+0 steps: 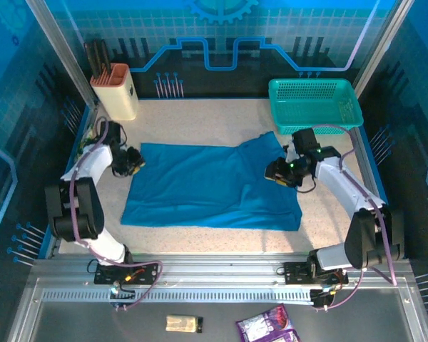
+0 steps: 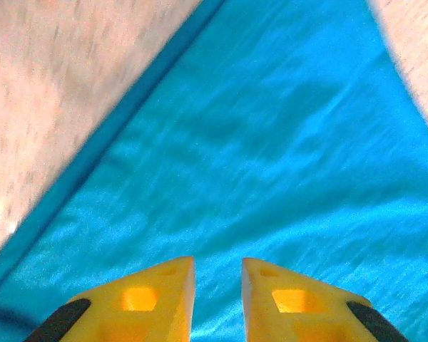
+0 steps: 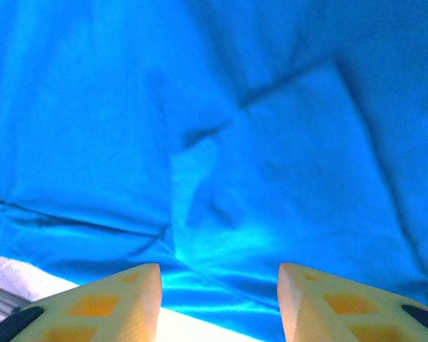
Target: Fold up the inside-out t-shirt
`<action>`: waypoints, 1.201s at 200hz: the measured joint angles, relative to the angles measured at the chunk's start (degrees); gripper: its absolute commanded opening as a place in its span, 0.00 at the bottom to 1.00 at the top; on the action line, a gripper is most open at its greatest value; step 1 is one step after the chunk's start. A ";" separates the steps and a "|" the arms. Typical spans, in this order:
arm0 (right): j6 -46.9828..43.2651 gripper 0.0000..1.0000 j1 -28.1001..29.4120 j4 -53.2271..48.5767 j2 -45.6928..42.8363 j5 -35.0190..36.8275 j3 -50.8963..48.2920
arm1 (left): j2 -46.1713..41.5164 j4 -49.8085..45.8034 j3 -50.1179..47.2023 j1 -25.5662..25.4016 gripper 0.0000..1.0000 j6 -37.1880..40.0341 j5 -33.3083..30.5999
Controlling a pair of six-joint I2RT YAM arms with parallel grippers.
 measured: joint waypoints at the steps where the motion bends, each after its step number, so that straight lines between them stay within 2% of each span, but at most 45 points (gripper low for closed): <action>1: -0.11 0.48 -0.02 -0.07 0.15 0.07 0.20 | 0.22 -0.07 0.31 0.00 0.28 0.22 -0.17; 57: -4.96 0.48 -0.39 -3.96 11.06 5.77 13.81 | 16.11 -4.66 19.21 0.00 0.33 9.25 -5.84; 106: -6.60 0.47 -1.22 -4.46 18.75 8.79 21.90 | 26.91 -7.06 30.56 0.00 0.32 13.68 -5.62; 135: -6.56 0.47 -1.20 -4.37 21.33 8.90 23.52 | 32.65 -9.07 36.63 0.00 0.30 15.30 -4.52; 164: -6.54 0.47 -1.16 -4.31 21.57 8.90 24.06 | 35.89 -10.05 39.50 0.00 0.21 16.24 -4.09; 199: -6.64 0.48 -1.14 -4.17 23.06 10.54 24.74 | 37.79 -10.71 41.75 0.00 0.00 17.14 -4.20; 240: -8.63 0.49 -0.98 -4.04 28.72 14.67 29.29 | 37.94 -11.50 41.90 0.07 0.00 17.00 -7.98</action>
